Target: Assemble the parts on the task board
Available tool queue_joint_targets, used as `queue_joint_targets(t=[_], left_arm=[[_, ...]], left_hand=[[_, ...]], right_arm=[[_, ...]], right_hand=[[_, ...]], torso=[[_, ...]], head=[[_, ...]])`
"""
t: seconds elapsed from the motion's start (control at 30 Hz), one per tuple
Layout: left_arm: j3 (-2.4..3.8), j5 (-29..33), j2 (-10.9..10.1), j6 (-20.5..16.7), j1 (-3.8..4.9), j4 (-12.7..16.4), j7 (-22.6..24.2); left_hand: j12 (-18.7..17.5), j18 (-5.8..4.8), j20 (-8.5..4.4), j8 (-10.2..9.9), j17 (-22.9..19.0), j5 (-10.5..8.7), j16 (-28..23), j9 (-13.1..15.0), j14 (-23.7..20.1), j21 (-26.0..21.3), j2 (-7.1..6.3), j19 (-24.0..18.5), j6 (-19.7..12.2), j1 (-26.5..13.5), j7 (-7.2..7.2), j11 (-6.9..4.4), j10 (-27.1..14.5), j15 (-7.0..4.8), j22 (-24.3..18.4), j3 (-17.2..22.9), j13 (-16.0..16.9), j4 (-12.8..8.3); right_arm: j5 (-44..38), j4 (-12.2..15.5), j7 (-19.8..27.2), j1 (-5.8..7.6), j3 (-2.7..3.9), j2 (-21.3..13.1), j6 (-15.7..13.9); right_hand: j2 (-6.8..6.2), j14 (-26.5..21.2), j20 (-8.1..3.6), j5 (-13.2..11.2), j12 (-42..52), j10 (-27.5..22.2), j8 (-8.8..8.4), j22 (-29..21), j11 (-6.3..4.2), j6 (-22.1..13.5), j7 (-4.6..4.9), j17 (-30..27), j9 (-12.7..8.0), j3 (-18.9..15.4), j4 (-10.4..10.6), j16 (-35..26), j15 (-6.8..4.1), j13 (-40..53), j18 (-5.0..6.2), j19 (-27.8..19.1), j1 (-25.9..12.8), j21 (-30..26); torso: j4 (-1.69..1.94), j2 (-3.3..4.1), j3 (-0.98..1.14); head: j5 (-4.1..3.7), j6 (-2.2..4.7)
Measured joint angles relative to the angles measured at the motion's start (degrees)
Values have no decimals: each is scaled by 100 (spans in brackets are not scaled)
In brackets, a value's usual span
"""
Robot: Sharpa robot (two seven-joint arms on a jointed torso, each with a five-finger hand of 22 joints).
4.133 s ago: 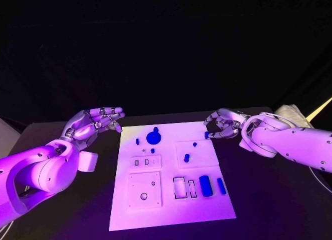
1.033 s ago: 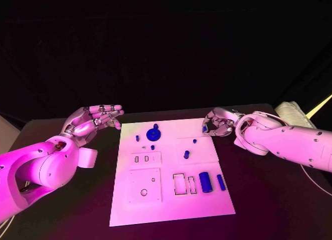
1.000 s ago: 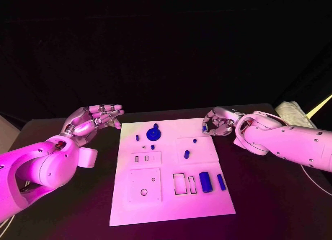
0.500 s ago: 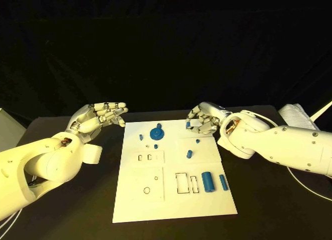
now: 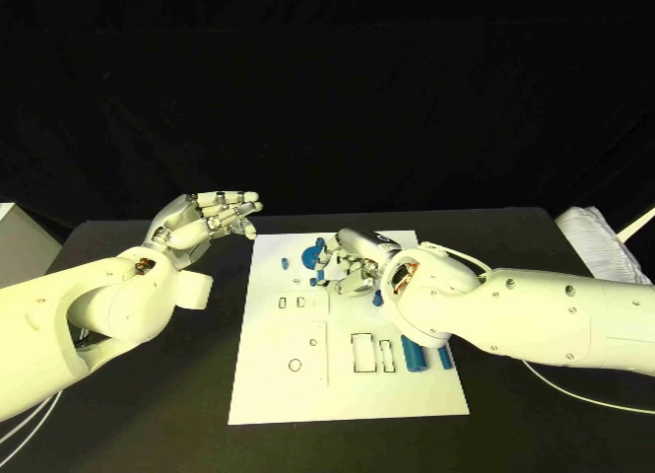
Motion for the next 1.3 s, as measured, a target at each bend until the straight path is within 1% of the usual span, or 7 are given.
queue_joint_targets(t=[0.2,0.53,0.67,0.9,1.17,1.23,1.3], left_arm=[[-4,-2,20,7,1,-5,-6],[-6,-4,31,17,1,-5,-14],[-9,-5,35,21,1,-5,-19],[-10,-9,27,29,1,-5,-26],[-10,-14,27,39,1,-2,-33],[-10,-15,27,42,1,-2,-35],[-10,-15,25,45,1,-2,-37]], left_hand=[[0,0,-9,0,-3,0,0,0,-8,0,0,-9,0,0,0,-8,-8,8,3,0,0,0],[0,-1,-9,0,-2,0,0,0,-8,0,0,-9,0,0,0,-8,-8,8,3,0,0,0],[0,0,5,0,-2,0,0,0,-8,19,0,-23,0,0,0,-8,-8,8,3,0,0,0],[0,0,11,0,-2,0,0,0,-8,22,0,-29,0,0,0,-8,-8,8,3,0,0,0],[0,0,11,0,-2,0,0,0,-8,22,0,-29,0,0,0,-8,-8,8,7,0,0,0],[0,0,11,0,-2,0,15,0,-8,22,0,-29,0,0,0,-8,-7,8,7,0,0,0],[0,0,11,0,-2,0,19,0,-8,22,0,-29,0,0,0,-8,-8,8,7,0,0,0]], right_arm=[[-197,55,-327,-129,-10,138,21],[-495,-44,-705,-379,-27,390,55],[-631,-124,-761,-426,-27,470,51],[-851,-262,-789,-493,-27,559,40],[-1018,-359,-801,-525,-27,604,32],[-1059,-371,-802,-528,-27,610,26],[-1096,-381,-802,-535,-27,618,17]], right_hand=[[-1,0,0,19,0,0,0,0,0,-9,-9,0,0,0,0,0,0,0,0,0,0,0],[-76,0,0,-30,0,0,0,4,0,-9,-10,-1,0,-1,0,0,0,-1,0,0,-93,0],[-70,0,0,-44,0,0,0,4,0,-10,-10,-1,0,-2,0,0,0,-1,0,0,-100,0],[-63,0,1,-64,0,0,0,4,0,-19,-18,-1,0,-3,0,0,0,-2,0,0,-107,0],[-63,0,1,-65,0,0,0,3,0,-22,-17,-1,0,-3,-1,0,0,-2,0,0,-107,0],[-93,0,1,-65,0,0,4,3,0,-22,-16,-1,0,-3,-1,0,0,-2,0,0,-138,0],[-93,0,1,-86,0,0,56,3,0,-26,-14,1,0,-13,-10,0,0,-3,0,0,-138,0]], torso=[[1,-11,-12],[2,-5,-1],[10,1,3],[1,10,3],[-2,8,5],[-2,5,7],[-2,4,7]], head=[[12,-29],[40,-18],[44,-21],[35,-41],[48,-68],[51,-70],[52,-70]])
